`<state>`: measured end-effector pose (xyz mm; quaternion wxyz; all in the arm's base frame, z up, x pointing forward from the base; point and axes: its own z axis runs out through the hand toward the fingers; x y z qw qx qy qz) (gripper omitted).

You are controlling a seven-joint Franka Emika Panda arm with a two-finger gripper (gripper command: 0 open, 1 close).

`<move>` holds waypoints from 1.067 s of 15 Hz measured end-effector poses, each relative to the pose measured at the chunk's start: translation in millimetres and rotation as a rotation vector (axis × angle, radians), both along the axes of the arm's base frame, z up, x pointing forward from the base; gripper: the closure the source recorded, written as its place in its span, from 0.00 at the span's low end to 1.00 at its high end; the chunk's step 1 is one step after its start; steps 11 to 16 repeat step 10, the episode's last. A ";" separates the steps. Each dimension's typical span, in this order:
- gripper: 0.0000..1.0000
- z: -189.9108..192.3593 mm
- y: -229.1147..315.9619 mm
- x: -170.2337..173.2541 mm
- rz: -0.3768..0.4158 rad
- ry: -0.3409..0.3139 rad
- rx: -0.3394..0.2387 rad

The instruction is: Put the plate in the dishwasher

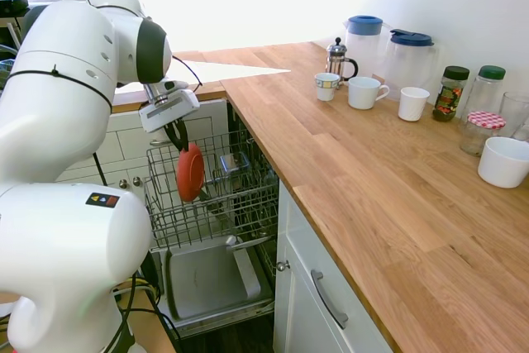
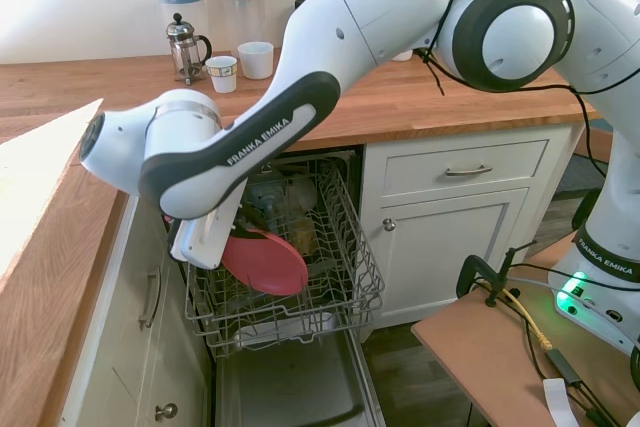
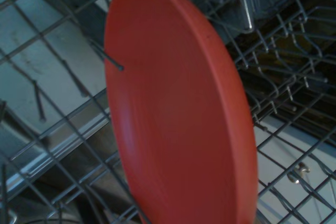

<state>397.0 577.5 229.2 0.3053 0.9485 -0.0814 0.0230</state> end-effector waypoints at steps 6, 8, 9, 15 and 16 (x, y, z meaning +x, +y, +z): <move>0.00 52.9 -21.2 45.2 -0.065 0.046 0.082; 0.00 87.5 -35.2 63.0 -0.100 0.054 0.140; 0.00 108.7 -46.3 74.7 -0.127 0.058 0.175; 0.00 130.8 -60.4 88.5 -0.155 0.055 0.211; 0.00 130.8 -60.4 88.5 -0.155 0.055 0.211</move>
